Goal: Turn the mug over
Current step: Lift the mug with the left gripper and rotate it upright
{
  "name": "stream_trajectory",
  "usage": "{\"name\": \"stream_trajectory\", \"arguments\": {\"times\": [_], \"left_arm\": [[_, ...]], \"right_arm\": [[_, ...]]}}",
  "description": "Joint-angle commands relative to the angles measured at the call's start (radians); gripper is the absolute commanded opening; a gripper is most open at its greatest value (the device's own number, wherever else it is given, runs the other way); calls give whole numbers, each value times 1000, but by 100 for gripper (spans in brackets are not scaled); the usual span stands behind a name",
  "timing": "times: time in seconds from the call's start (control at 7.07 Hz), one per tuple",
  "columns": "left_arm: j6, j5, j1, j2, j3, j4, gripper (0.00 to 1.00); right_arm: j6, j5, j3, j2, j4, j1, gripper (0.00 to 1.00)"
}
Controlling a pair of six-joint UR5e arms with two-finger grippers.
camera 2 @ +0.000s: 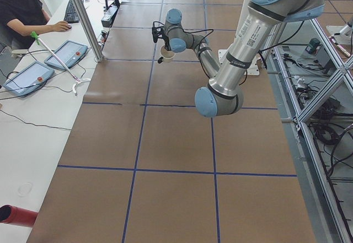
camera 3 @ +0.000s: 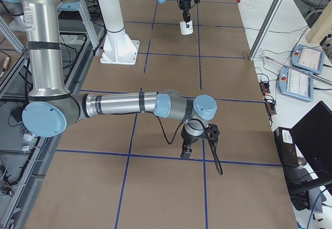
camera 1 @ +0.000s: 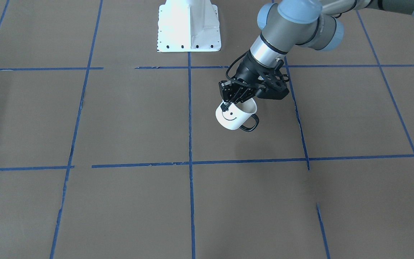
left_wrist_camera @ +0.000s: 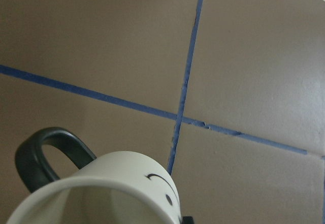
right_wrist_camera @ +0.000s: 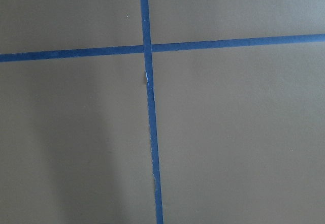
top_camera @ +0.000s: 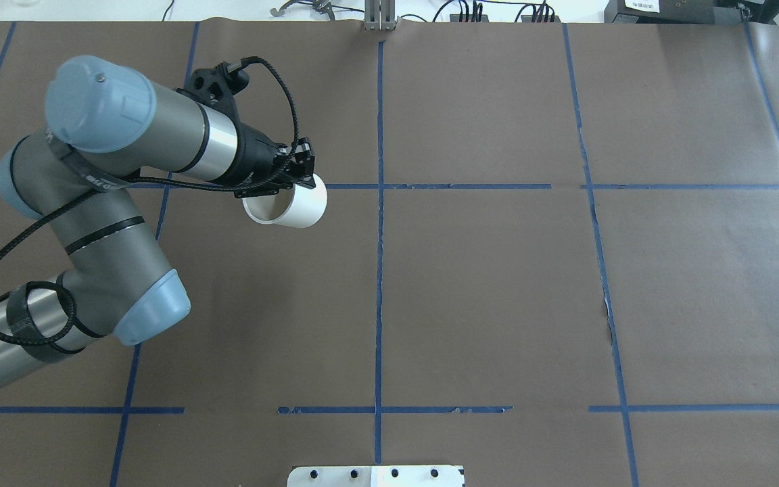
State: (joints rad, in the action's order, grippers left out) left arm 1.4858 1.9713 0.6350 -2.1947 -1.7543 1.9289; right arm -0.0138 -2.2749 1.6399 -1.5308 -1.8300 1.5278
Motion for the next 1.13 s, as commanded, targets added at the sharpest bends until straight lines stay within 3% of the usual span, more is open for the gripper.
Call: {"name": "stream_trajectory", "arguments": {"times": [0.0, 0.14, 0.57, 0.99], "left_arm": [[-144, -17, -64, -206, 115, -255, 0], [-148, -87, -105, -258, 174, -298, 0], [-249, -129, -155, -426, 410, -365, 0], [-361, -147, -155, -433, 435, -407, 0]], "right_arm": [[0, 0, 0, 0, 0, 0, 100], [0, 0, 0, 0, 0, 0, 100], [0, 0, 0, 0, 0, 0, 100], [0, 0, 1, 0, 0, 0, 100]]}}
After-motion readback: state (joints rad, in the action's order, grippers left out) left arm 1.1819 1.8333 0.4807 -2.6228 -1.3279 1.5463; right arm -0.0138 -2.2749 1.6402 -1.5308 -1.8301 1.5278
